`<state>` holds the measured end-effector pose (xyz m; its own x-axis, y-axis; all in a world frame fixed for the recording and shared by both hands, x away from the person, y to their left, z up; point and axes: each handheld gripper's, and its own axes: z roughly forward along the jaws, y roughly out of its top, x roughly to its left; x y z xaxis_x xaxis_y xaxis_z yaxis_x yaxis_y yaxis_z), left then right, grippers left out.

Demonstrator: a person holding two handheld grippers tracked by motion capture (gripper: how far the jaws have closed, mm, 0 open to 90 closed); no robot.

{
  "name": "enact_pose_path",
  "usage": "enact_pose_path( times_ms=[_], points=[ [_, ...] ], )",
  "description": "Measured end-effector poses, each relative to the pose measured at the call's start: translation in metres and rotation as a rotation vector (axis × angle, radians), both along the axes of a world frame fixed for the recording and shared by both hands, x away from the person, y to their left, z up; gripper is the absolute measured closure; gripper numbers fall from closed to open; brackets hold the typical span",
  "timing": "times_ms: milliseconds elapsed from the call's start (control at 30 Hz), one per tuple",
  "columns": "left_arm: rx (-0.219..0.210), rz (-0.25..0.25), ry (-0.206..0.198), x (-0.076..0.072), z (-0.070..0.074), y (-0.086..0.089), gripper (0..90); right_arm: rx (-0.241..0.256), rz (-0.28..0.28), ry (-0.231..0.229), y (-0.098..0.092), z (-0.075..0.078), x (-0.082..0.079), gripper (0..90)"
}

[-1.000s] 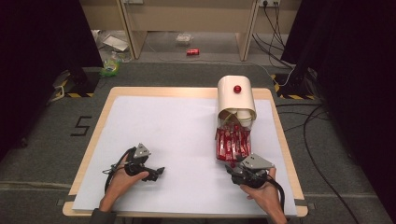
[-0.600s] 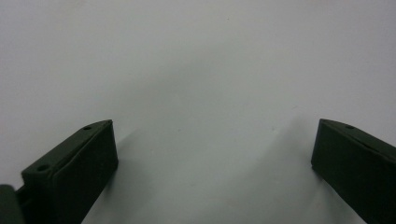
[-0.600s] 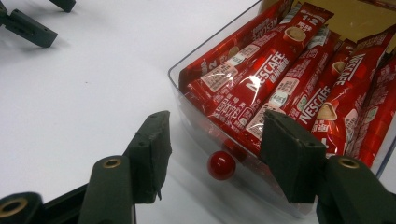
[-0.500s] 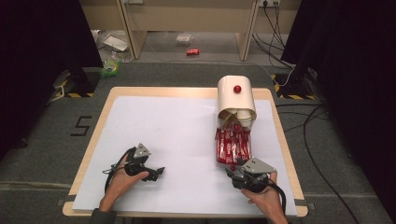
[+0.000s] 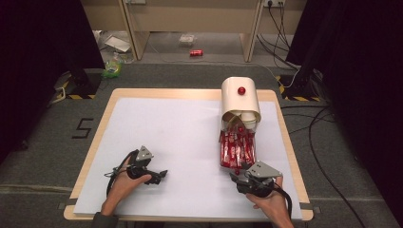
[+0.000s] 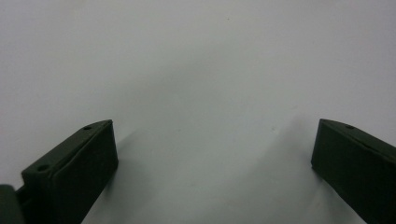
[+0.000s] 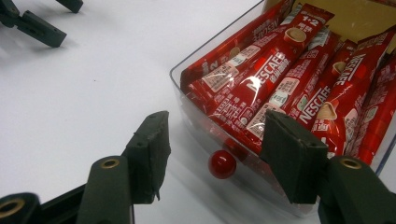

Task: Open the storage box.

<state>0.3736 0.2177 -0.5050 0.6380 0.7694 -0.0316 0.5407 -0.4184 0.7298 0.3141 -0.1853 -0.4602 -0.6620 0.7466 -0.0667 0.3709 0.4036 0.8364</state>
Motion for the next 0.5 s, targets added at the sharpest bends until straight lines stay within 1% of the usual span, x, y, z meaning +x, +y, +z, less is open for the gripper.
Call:
enact_pose_path(
  times_ms=[67, 133, 200, 267, 433, 500],
  points=[
    [0.0, 0.0, 0.0, 0.0, 0.0, 0.0, 0.0, 0.012, -0.001, 0.01, -0.0008, 0.0006, 0.0007, 42.2],
    [0.0, 0.0, 0.0, 0.0, 0.0, 0.0, 0.0, 0.033, -0.008, 0.014, -0.0021, 0.0012, 0.0016, 41.9],
    [-0.001, 0.0, 0.0, 0.0001, 0.0, 0.0, 0.0, 0.039, -0.02, 0.003, -0.0034, 0.0026, 0.0021, 41.9],
    [0.0, 0.0, 0.0, 0.0, 0.0, 0.0, 0.0, 0.055, -0.035, -0.002, -0.0041, 0.0044, 0.002, 41.8],
    [-0.001, 0.0, 0.0, 0.0, 0.0, 0.0, 0.0, 0.071, -0.065, -0.03, -0.0069, 0.0087, 0.0031, 41.4],
    [-0.001, 0.0, 0.0, 0.0001, 0.0, 0.0, 0.0, 0.08, -0.075, -0.03, -0.0084, 0.0097, 0.0037, 41.5]
  ],
)
